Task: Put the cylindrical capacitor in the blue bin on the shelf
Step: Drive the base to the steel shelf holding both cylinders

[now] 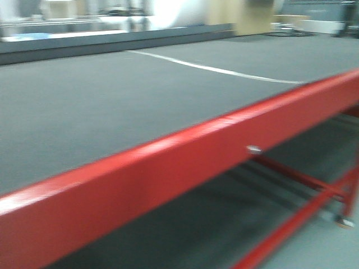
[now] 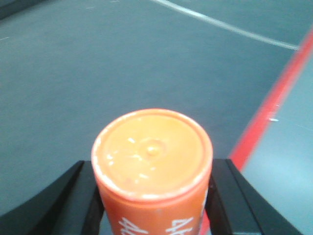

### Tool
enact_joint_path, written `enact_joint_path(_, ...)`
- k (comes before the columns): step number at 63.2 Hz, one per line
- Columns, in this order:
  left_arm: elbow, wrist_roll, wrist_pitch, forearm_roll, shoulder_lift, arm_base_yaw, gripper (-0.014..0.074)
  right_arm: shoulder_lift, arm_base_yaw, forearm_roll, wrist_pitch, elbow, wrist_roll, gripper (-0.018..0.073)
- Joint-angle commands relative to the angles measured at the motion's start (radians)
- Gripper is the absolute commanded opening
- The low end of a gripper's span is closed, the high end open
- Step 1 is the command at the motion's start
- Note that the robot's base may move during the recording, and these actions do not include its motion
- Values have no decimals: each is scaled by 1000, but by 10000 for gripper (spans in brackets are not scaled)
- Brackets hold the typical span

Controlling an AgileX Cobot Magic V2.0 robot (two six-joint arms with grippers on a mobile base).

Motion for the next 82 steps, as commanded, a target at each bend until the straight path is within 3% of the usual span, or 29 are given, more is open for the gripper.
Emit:
enact_joint_path(1, -5, -7, -15, -5, -4, -5, -111, -3, 2, 1, -30, -11, -7, -162)
enact_joint_path(82, -5, -7, -15, -5, -4, -5, -111, -3, 2, 4, -30, -11, -7, -162)
